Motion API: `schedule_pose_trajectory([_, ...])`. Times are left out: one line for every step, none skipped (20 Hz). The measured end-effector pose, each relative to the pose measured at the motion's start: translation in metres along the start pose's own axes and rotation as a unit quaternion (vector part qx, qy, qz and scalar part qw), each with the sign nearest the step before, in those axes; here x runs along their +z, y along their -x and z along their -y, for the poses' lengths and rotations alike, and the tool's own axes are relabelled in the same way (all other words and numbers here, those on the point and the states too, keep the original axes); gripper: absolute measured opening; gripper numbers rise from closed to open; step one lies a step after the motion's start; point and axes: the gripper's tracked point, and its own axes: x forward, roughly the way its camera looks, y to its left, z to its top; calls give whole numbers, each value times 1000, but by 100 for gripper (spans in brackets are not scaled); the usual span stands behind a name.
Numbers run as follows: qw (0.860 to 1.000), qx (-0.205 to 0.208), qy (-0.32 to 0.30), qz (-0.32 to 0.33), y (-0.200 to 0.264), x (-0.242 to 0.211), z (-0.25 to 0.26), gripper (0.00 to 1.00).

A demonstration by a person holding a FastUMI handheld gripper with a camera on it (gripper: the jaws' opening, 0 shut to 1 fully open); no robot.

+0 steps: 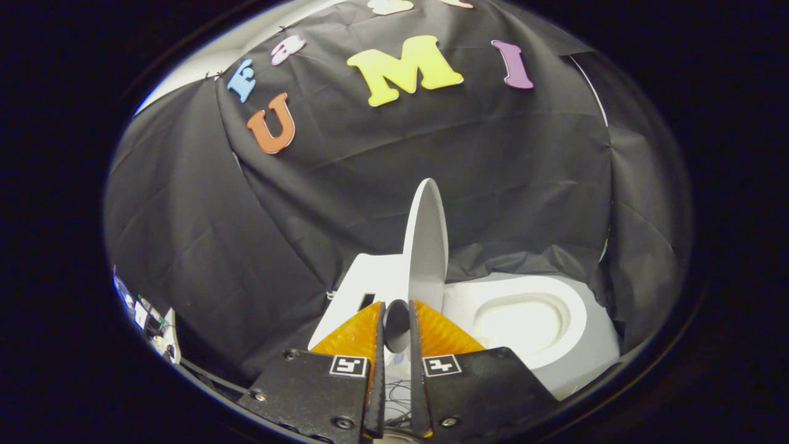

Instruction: Open the toilet lid.

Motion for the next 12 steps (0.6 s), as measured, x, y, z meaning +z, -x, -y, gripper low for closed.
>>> schedule_pose_trajectory([1000,3,3,-1,-2,-1,-7,20])
schedule_pose_trajectory([1000,5,9,-2,-5,-3,-14,20])
schedule_pose_trajectory([1000,7,16,-2,-7,-5,-22,20])
schedule_pose_trajectory([1000,8,24,-3,-9,-7,-29,20])
schedule_pose_trajectory([1000,8,30,-2,-12,-8,-35,20])
schedule_pose_trajectory([999,10,34,-3,-14,-9,-39,20])
schedule_pose_trajectory([999,13,38,-5,-17,-10,-45,20])
schedule_pose_trajectory([999,16,41,-7,-19,-13,-52,20])
schedule_pose_trajectory([999,17,45,-9,-21,-16,-58,20])
schedule_pose_trajectory([999,18,50,-10,-24,-17,-63,20])
schedule_pose_trajectory([998,18,53,-11,-26,-17,-67,20])
schedule_pose_trajectory([998,18,57,-12,-29,-18,-71,20])
